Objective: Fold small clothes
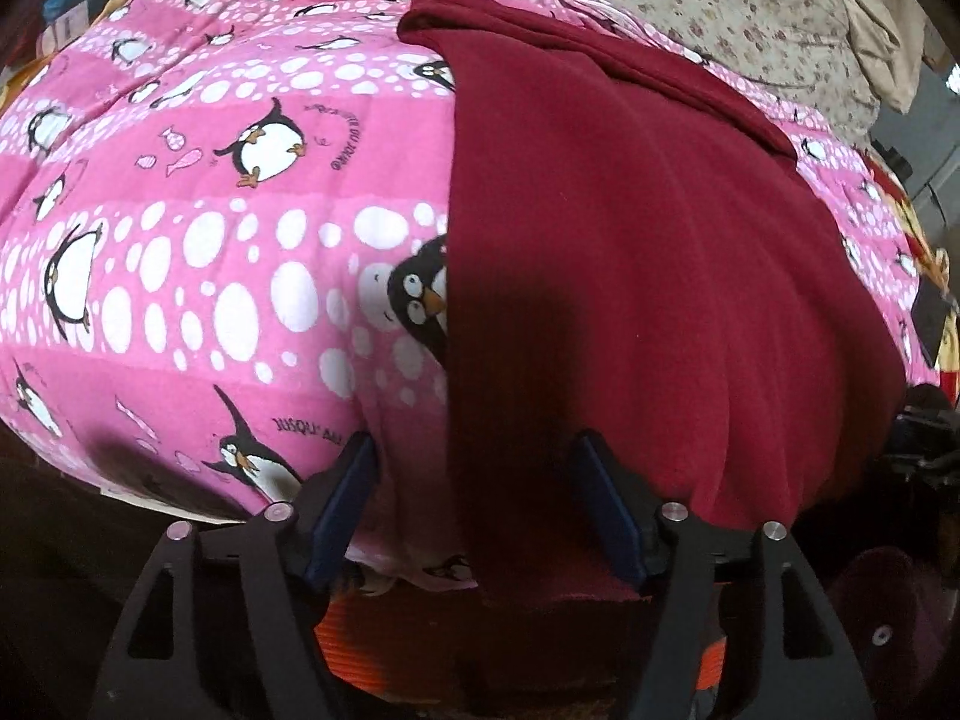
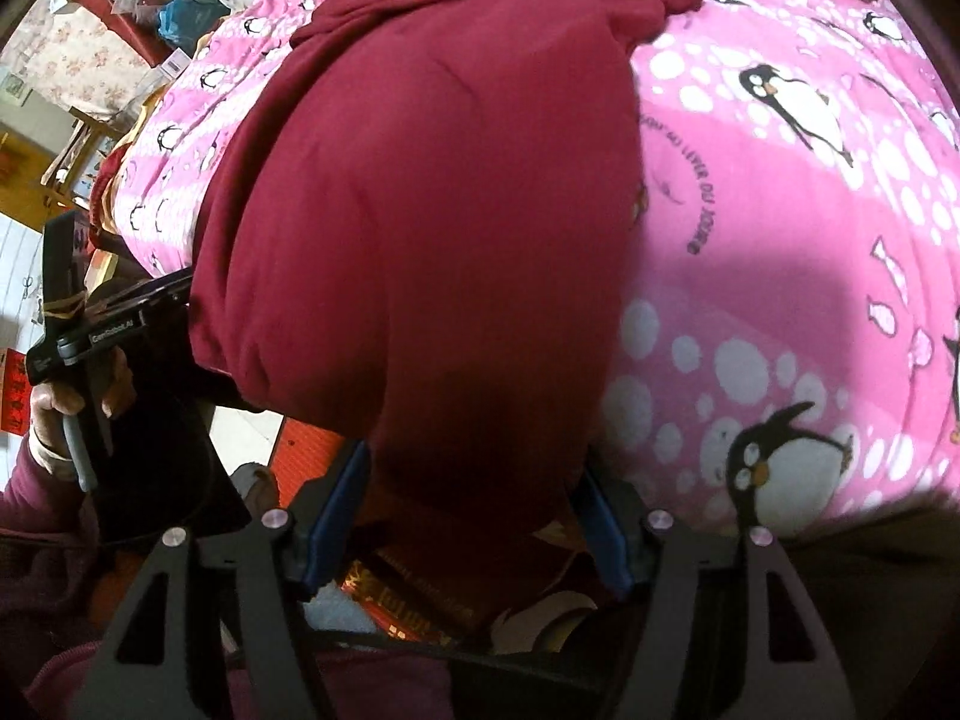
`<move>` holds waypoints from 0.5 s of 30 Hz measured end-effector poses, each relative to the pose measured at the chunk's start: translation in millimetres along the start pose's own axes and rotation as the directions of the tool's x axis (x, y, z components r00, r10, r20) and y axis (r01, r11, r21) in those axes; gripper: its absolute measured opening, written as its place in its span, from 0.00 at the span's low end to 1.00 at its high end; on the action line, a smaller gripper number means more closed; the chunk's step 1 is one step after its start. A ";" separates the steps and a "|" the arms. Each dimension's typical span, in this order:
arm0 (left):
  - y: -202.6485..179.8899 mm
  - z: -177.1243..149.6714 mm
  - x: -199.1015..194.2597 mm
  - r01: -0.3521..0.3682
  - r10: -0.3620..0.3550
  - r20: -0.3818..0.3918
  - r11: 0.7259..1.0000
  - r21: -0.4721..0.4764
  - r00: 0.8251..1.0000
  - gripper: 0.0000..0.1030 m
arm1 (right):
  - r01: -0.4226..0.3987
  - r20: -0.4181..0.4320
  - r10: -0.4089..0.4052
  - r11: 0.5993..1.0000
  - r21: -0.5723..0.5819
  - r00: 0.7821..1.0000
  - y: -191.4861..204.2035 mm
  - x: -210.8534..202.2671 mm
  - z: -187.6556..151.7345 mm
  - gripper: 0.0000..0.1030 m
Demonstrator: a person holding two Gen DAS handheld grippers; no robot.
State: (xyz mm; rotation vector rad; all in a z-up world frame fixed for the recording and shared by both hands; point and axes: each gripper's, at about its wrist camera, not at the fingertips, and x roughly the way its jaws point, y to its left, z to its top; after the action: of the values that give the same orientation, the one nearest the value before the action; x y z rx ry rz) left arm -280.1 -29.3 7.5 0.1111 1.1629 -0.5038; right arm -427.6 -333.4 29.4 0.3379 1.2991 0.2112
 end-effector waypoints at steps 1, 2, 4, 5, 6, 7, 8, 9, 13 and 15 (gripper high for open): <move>-0.6 -0.2 -0.7 -0.005 0.005 -0.001 1.000 0.004 1.000 0.31 | 0.010 0.001 -0.010 1.000 -0.009 1.000 1.6 -0.4 -0.3 0.67; 0.1 0.5 -1.6 -0.004 0.004 0.001 1.000 0.000 1.000 0.10 | 0.015 0.005 -0.015 1.000 -0.016 1.000 3.7 -0.2 -0.5 0.58; 7.2 1.8 -5.8 0.052 -0.052 -0.010 0.998 -0.034 0.999 0.00 | 0.023 0.016 -0.023 0.999 -0.024 1.000 6.5 -0.7 -1.1 0.20; 12.1 2.7 -9.6 0.075 -0.076 -0.012 0.996 -0.054 0.997 0.00 | 0.013 0.019 -0.012 1.000 -0.028 1.000 8.1 -2.6 -1.2 0.10; 17.3 2.9 -15.1 0.101 -0.101 -0.007 0.992 -0.075 0.995 0.00 | 0.006 0.026 -0.005 0.999 -0.037 1.000 9.9 -5.6 -2.0 0.10; 22.3 2.9 -22.9 0.136 -0.136 0.011 0.986 -0.094 0.991 0.00 | 0.000 0.033 0.002 0.999 -0.044 0.999 12.6 -10.4 -2.6 0.09; 28.8 1.8 -32.5 0.160 -0.157 0.032 0.981 -0.106 0.987 0.00 | -0.016 0.043 0.018 0.999 -0.046 0.999 14.4 -16.5 -3.4 0.09; 33.8 3.0 -48.2 0.177 -0.170 0.068 0.978 -0.112 0.983 0.00 | -0.049 0.059 0.051 0.998 -0.048 0.997 16.3 -25.7 -4.2 0.09; 40.9 9.8 -89.7 0.201 -0.182 0.175 0.975 -0.098 0.968 0.00 | -0.170 0.143 0.176 0.984 -0.057 0.974 19.5 -66.4 -3.4 0.09; 42.2 17.2 -100.1 0.210 -0.188 0.204 0.973 -0.094 0.961 0.00 | -0.229 0.193 0.234 0.972 -0.047 0.953 16.0 -84.5 1.6 0.09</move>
State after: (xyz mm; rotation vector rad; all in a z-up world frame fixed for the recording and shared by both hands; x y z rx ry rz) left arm -277.1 34.5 97.1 -0.1541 1.0139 -0.6098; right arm -447.4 -347.4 111.9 0.4797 1.0589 0.3816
